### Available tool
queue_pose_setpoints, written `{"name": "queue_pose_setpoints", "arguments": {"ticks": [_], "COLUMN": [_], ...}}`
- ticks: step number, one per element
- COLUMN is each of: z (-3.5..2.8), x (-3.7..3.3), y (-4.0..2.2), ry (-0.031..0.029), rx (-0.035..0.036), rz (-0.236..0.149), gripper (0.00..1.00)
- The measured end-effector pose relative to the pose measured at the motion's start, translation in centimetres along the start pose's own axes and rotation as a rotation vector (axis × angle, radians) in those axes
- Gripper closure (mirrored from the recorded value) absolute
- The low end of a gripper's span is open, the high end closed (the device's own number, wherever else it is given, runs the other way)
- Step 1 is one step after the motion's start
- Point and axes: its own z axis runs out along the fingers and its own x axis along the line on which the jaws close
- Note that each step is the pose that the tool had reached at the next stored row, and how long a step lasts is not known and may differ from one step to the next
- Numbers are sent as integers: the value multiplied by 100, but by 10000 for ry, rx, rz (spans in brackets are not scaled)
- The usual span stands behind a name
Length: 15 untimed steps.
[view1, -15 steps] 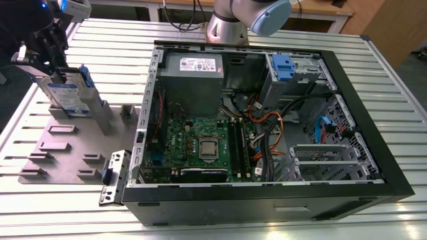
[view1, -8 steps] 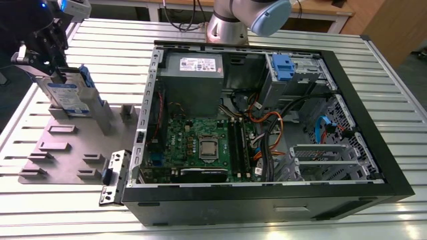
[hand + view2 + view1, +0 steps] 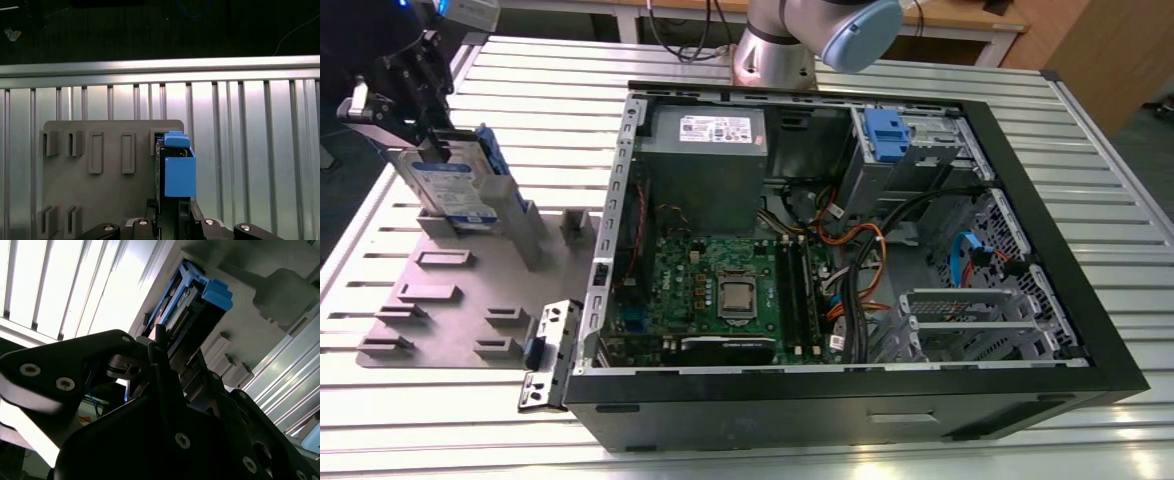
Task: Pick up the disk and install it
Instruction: 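Pick up the disk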
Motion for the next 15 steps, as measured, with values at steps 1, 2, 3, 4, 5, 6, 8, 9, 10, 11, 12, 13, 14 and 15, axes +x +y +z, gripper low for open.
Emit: {"name": "queue_pose_setpoints", "arguments": {"ticks": [1,2,3,4,5,6,8,9,10,11,12,13,14,15], "z": [-9,-18,-27,-37,-46,-54,-71,-79,-87,-93,-99,-107,-115,-122], "x": [0,0,0,0,0,0,-1,-1,-1,-1,-1,-1,-1,-1], "y": [0,1,1,1,1,2,2,2,3,3,3,3,3,4], "ry": [0,1,0,0,0,0,1,0,0,0,0,0,0,0], "rx": [0,-1,0,0,0,0,0,0,0,0,0,0,0,0], "rz": [0,0,0,0,0,0,0,0,0,0,0,0,0,0], "gripper": [65,65,65,65,65,65,65,65,65,65,65,65,65,65]}}
